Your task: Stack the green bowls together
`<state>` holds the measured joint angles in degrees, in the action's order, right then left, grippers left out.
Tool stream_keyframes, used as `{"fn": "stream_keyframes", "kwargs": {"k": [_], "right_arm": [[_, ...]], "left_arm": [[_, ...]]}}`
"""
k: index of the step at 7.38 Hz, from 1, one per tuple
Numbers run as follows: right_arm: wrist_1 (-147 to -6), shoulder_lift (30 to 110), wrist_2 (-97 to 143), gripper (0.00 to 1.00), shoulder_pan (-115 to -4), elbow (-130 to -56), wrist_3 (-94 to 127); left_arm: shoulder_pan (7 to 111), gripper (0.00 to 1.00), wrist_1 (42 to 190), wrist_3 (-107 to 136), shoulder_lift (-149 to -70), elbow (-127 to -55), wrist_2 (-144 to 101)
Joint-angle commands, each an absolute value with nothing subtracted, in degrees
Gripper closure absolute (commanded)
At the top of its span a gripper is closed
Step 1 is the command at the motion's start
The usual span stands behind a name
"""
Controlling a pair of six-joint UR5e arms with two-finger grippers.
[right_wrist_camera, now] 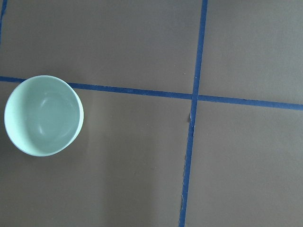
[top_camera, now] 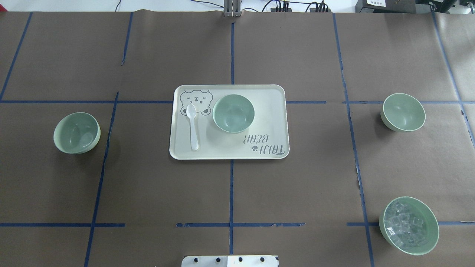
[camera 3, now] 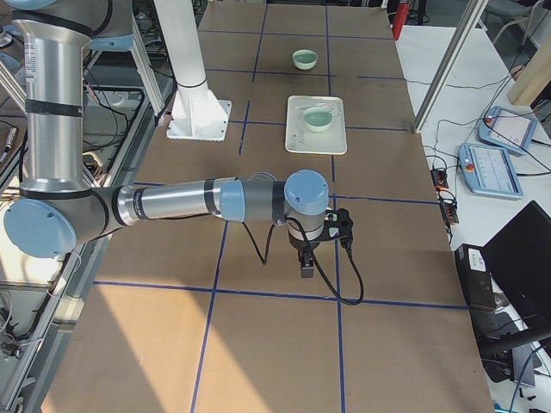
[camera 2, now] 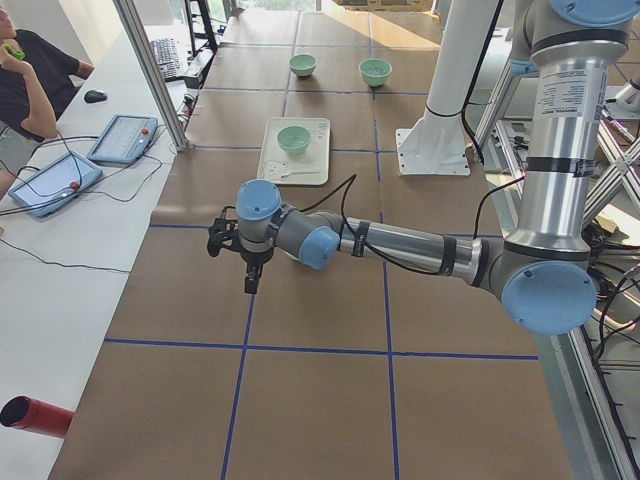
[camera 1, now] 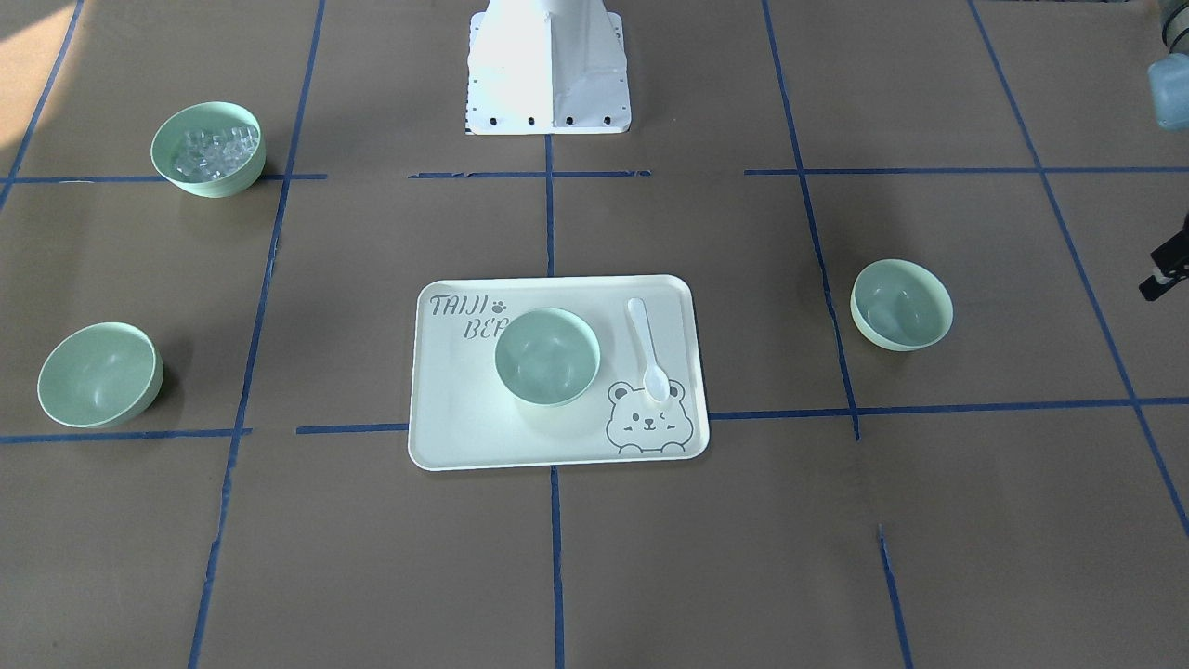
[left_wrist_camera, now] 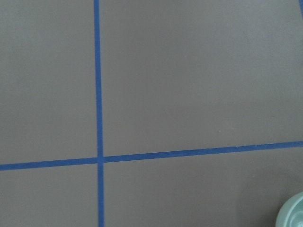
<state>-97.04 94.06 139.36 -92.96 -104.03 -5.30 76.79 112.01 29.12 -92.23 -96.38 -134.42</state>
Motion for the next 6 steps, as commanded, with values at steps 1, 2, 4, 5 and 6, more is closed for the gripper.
{"fn": "stream_keyframes", "kwargs": {"k": [1, 2, 4, 5, 6], "right_arm": [[-96.9, 93.9, 139.3, 0.00, -92.6, -104.1, -1.7], [-96.9, 93.4, 139.5, 0.00, -92.5, -104.3, 0.4], [-96.9, 93.3, 139.6, 0.00, -92.4, -104.4, 0.4], [-96.9, 93.4, 139.7, 0.00, -92.4, -104.4, 0.5], [-96.9, 93.3, 139.7, 0.00, -92.4, -104.4, 0.5]], "left_arm": [[67.6, 0.00, 121.6, 45.8, -91.6, -96.5, -130.4], [63.6, 0.00, 124.1, 51.4, -91.6, -96.5, -126.4], [56.5, 0.01, 124.8, 58.4, -91.6, -96.7, -119.7], [54.1, 0.02, 124.8, 60.7, -91.6, -96.7, -118.1], [51.4, 0.03, 124.9, 62.0, -91.5, -96.4, -116.6]]}}
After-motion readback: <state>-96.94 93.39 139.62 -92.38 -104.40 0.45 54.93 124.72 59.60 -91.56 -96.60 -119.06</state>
